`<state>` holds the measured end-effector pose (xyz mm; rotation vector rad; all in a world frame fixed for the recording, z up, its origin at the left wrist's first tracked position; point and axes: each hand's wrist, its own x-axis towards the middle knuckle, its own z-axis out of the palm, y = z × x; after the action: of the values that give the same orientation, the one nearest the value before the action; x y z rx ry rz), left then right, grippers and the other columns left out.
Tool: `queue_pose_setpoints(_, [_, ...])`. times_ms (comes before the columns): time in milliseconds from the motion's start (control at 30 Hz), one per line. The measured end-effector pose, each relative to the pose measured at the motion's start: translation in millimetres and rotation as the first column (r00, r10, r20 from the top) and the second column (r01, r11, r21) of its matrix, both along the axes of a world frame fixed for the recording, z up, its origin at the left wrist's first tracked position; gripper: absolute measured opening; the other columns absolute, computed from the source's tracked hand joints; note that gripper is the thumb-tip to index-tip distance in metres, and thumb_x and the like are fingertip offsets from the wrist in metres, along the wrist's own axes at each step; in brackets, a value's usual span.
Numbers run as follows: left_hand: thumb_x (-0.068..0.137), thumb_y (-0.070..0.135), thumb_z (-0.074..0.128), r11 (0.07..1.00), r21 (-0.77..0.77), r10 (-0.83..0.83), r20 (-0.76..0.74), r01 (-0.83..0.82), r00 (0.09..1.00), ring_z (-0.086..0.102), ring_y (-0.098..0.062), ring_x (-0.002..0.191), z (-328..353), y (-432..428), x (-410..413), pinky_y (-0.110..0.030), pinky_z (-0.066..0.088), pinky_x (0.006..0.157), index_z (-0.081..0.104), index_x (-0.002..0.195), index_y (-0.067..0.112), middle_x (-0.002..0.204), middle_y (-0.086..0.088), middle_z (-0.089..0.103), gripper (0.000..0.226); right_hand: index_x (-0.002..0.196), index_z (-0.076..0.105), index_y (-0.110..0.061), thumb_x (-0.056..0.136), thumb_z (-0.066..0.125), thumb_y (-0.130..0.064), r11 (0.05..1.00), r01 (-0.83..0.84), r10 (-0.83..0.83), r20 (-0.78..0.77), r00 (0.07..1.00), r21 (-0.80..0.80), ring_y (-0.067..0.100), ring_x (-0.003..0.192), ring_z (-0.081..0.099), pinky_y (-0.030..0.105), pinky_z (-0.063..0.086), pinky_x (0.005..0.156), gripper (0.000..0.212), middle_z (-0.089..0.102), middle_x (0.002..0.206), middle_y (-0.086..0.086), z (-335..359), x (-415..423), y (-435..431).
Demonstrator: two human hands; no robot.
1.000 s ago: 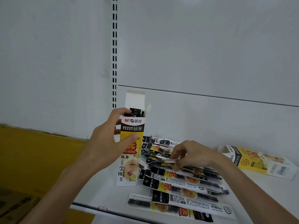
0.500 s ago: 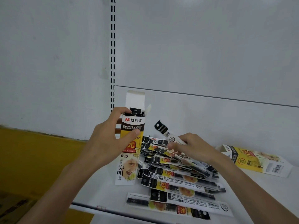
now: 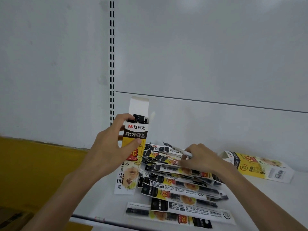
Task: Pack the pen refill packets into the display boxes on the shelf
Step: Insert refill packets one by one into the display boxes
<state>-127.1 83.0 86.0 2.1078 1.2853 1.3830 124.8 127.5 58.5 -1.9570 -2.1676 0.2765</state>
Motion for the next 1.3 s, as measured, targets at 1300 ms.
queue_pose_setpoints(1300, [0.082,0.02,0.062,0.991,0.018,0.13,0.004,-0.13,0.991,0.048,0.008,0.089,9,-2,-2,-0.005,0.044,0.061,0.029,0.112,0.044,0.101,0.028,0.041,0.051,0.075,0.063,-0.012,0.077,0.044,-0.053,0.83,-0.14,0.55,-0.751,0.364,0.54,0.011,0.035,0.041,0.019,0.03,0.034,0.046,0.051,0.056,0.007,149,-69,-32])
